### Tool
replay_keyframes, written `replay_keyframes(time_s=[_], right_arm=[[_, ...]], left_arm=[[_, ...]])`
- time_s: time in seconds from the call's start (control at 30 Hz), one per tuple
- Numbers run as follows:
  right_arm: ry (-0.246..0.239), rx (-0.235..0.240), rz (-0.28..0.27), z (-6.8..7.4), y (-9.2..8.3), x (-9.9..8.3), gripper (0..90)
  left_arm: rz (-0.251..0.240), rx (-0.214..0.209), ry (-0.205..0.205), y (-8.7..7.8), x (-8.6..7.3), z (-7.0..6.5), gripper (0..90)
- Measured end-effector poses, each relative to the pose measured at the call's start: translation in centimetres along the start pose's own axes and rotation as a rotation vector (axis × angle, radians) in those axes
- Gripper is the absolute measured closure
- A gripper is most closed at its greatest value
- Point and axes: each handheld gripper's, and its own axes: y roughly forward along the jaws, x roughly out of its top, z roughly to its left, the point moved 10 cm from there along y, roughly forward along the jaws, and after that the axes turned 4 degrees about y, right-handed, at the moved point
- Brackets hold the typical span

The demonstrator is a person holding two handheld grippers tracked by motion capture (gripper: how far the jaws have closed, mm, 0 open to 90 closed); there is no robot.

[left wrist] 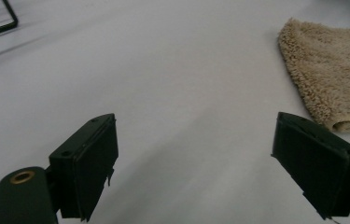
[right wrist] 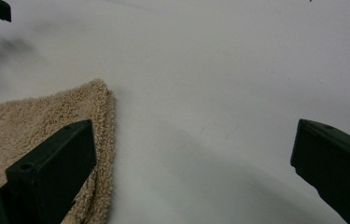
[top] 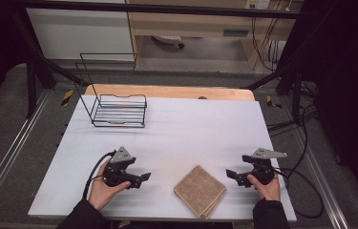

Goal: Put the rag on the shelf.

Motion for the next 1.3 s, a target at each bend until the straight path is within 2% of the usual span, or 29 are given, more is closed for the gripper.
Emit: replay_keyframes(time_s=[0.1, 0.13, 0.2, 0.3, 0.53, 0.67, 0.73, 0.8, 0.97, 1.03, 1.13, 1.3], right_arm=[[0.0, 0.0, 0.0, 0.0, 0.0, 0.0, 0.9], [0.0, 0.0, 0.0, 0.0, 0.0, 0.0, 0.9], [0.0, -0.001, 0.001, 0.1, 0.0, 0.0, 0.9], [0.0, 0.001, 0.0, 0.1, 0.0, 0.0, 0.9], [-0.004, 0.0, 0.0, 0.1, 0.1, 0.0, 0.9], [-0.004, 0.0, -0.001, 0.1, 0.1, 0.0, 0.8], [-0.004, -0.001, 0.0, 0.1, 0.1, 0.0, 0.9], [-0.004, 0.0, 0.0, 0.1, 0.1, 0.0, 0.9], [-0.007, 0.001, 0.004, 0.3, 0.1, 0.0, 0.9], [-0.01, 0.002, 0.004, 0.3, 0.2, 0.0, 0.9], [-0.012, 0.0, 0.005, 0.4, 0.2, 0.0, 1.4], [-0.02, 0.013, 0.014, 1.1, 0.5, 0.2, 3.4]], left_arm=[[0.011, -0.016, 0.011, 0.7, 0.5, -1.1, 16.1], [0.011, -0.016, 0.011, 0.7, 0.5, -1.1, 16.5], [0.018, -0.033, 0.021, 1.4, 0.9, -2.1, 17.6], [0.023, -0.038, 0.028, 1.9, 1.2, -2.7, 20.0], [0.045, -0.081, 0.052, 3.7, 2.2, -5.6, 24.7], [0.063, -0.088, 0.071, 4.5, 2.3, -6.8, 27.3], [0.068, -0.092, 0.072, 4.7, 2.3, -7.0, 29.7], [0.084, -0.107, 0.067, 5.3, 2.2, -7.9, 31.5], [0.117, -0.122, 0.074, 6.0, 1.7, -9.0, 41.6], [0.121, -0.127, 0.068, 6.2, 1.7, -9.3, 46.2], [0.151, -0.143, 0.053, 6.5, 1.3, -9.7, 53.8], [0.155, -0.155, 0.039, 6.5, 1.1, -10.1, 62.2]])
